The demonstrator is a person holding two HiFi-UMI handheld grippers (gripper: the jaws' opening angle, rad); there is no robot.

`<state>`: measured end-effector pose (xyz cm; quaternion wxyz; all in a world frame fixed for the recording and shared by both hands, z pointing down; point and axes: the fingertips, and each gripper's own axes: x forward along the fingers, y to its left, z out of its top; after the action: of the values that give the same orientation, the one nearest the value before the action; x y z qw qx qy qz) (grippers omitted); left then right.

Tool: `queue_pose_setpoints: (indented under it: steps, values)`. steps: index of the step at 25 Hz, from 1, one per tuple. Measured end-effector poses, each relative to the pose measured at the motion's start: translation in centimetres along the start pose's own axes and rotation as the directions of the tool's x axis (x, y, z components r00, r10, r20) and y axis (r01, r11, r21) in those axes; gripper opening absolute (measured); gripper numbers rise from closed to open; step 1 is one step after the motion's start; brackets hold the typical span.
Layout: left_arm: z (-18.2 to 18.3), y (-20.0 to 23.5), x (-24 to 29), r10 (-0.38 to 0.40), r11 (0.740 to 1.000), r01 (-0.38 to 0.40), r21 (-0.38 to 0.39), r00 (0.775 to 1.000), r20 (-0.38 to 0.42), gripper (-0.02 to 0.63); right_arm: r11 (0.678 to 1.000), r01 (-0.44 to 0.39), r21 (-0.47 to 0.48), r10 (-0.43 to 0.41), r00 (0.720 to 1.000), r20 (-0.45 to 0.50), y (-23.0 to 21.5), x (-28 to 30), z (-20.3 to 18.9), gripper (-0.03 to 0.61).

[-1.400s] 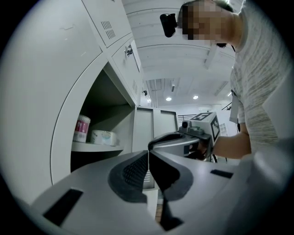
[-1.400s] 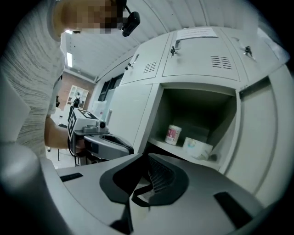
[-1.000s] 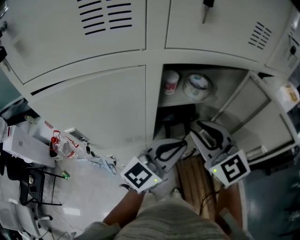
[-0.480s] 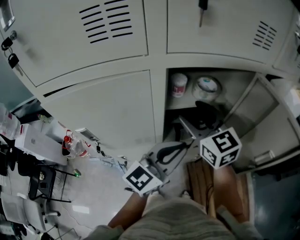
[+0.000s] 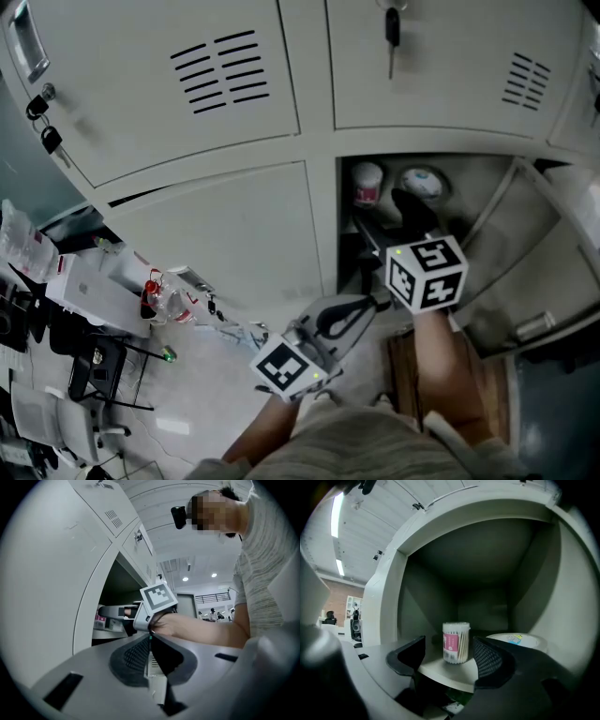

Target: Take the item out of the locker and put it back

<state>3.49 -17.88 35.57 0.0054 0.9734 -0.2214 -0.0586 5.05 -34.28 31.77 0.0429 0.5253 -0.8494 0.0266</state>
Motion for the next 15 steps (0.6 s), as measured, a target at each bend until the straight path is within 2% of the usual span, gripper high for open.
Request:
queue_pose_setpoints:
  steps: [11,15]
  values:
    - [0.2,0.7,-0.6,0.038,0.999,-0.038,0.007,0.999,-0.006,0.006,0.996,0.084,0.008,-0.083,0.994,-0.074,-0.2,2.8,-0.2,0.295]
    - [0.2,0.8,-0.7,0.043,0.999,-0.043,0.01,0.999,-0.008,0.006,0.992,0.104,-0.072,-0.113,0.985,-0.133,-0.5,3.4,-0.7,0.295]
